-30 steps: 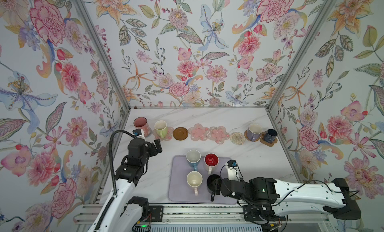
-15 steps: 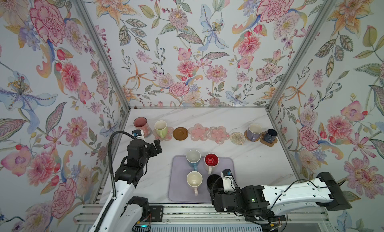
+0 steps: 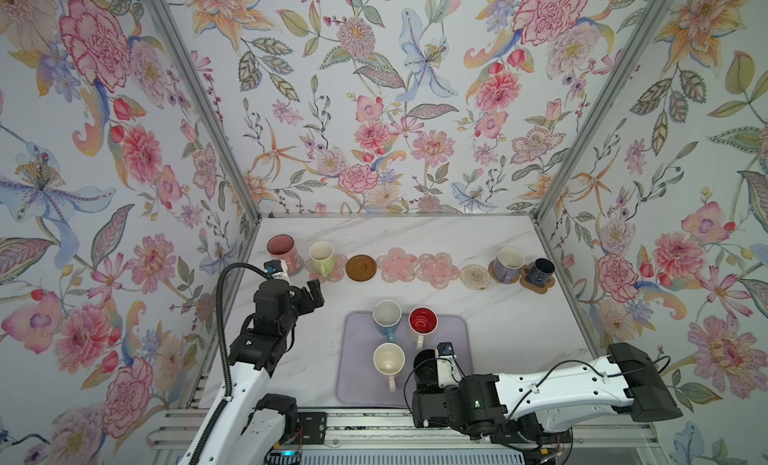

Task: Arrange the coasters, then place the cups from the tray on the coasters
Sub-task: 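Lower the right gripper and close it on the black mug's rim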

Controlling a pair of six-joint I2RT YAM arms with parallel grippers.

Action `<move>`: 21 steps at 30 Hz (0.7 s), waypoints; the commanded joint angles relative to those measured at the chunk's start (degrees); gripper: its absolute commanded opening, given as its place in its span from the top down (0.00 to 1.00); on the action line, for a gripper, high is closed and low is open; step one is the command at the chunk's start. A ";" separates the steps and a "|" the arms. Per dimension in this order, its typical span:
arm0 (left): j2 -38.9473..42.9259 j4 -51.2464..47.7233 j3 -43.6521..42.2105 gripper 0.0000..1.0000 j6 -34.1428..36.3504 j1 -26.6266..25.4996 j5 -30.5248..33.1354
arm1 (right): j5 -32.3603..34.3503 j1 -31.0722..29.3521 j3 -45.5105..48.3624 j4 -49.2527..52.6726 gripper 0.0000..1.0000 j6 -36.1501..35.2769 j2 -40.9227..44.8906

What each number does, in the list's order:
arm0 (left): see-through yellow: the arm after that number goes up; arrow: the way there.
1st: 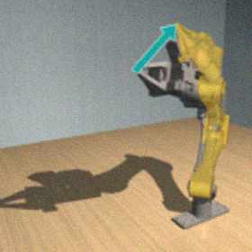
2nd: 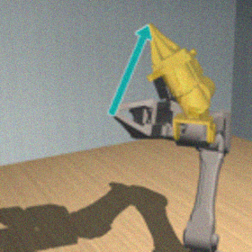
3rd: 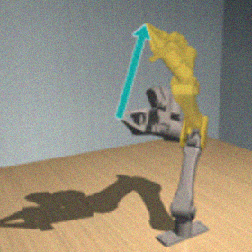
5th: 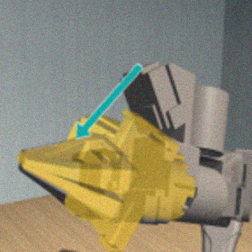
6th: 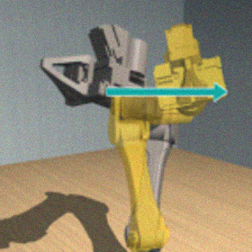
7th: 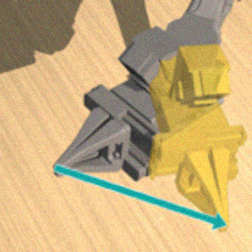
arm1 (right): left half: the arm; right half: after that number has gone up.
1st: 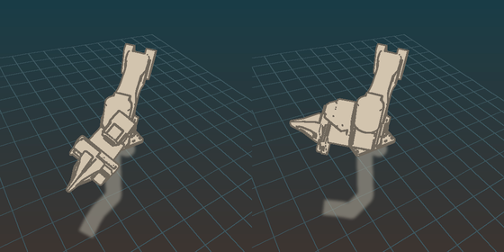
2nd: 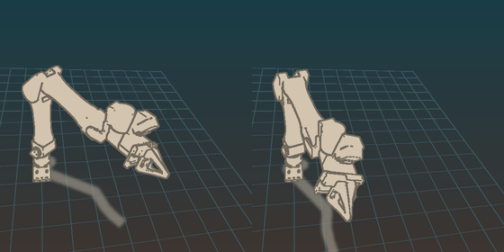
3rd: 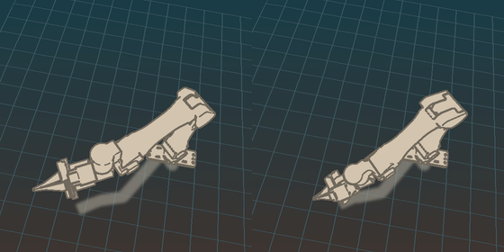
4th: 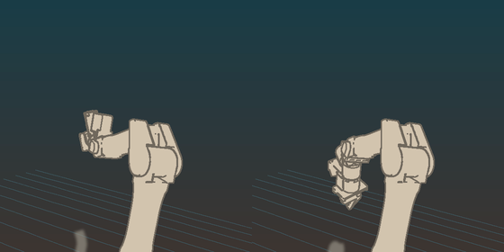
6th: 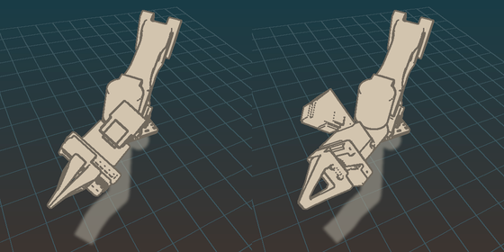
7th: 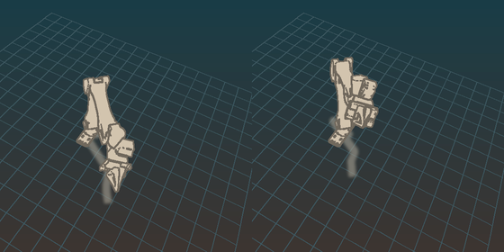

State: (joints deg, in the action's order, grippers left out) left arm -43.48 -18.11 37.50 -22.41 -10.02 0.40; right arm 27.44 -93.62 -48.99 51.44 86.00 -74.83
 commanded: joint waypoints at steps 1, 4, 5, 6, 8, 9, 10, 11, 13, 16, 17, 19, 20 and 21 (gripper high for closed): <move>0.77 0.40 -0.69 0.01 -0.79 0.53 0.50 | -0.10 0.56 1.93 3.19 0.06 1.38 0.86; 0.68 0.51 -0.82 0.01 -0.92 0.47 0.47 | -0.69 0.37 3.21 3.19 0.11 1.96 1.48; 0.60 0.50 -0.80 0.01 -0.88 0.52 0.33 | -0.79 0.32 3.29 3.18 0.12 1.98 1.46; 0.51 0.61 -0.80 0.01 -0.88 0.48 0.41 | -0.76 0.20 3.29 3.06 0.12 1.98 1.43; 0.40 0.50 -0.76 0.01 -0.90 0.49 0.47 | -0.53 -0.11 2.77 3.05 0.13 1.91 0.81; 0.48 0.41 -0.65 0.01 -0.89 0.46 0.46 | -0.15 -0.18 2.39 3.00 0.13 1.74 0.39; 0.57 0.42 -0.68 0.01 -0.88 0.46 0.41 | 0.14 -0.33 1.77 2.74 0.13 1.26 -0.06; 0.68 0.44 -0.75 0.01 -0.88 0.48 0.44 | 0.33 -0.33 1.23 2.36 0.13 0.64 -0.68; 0.94 0.37 -0.82 0.01 -1.00 0.50 0.55 | 0.44 -0.29 0.54 1.03 0.14 -0.50 -1.91; 1.03 0.53 -0.82 0.01 -1.01 0.49 0.54 | -0.06 0.08 0.06 -0.67 0.18 -1.72 -3.60; 1.03 0.53 -0.80 0.01 -0.98 0.51 0.48 | -0.19 0.26 0.04 -0.98 0.20 -1.97 -3.98; 0.97 0.48 -0.85 0.01 -1.04 0.48 0.32 | -0.19 0.53 0.05 -0.99 0.26 -2.21 -4.07; 0.99 0.40 -0.80 0.01 -1.06 0.44 0.24 | -0.23 0.63 0.38 -1.00 0.30 -2.19 -3.95; 0.95 0.46 -0.80 0.01 -1.05 0.51 0.22 | -0.32 0.72 0.80 -0.99 0.33 -2.02 -3.66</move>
State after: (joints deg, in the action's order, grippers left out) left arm -43.05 -18.06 37.34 -23.03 -10.02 0.40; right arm 26.52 -93.41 -47.68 49.91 84.51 -78.50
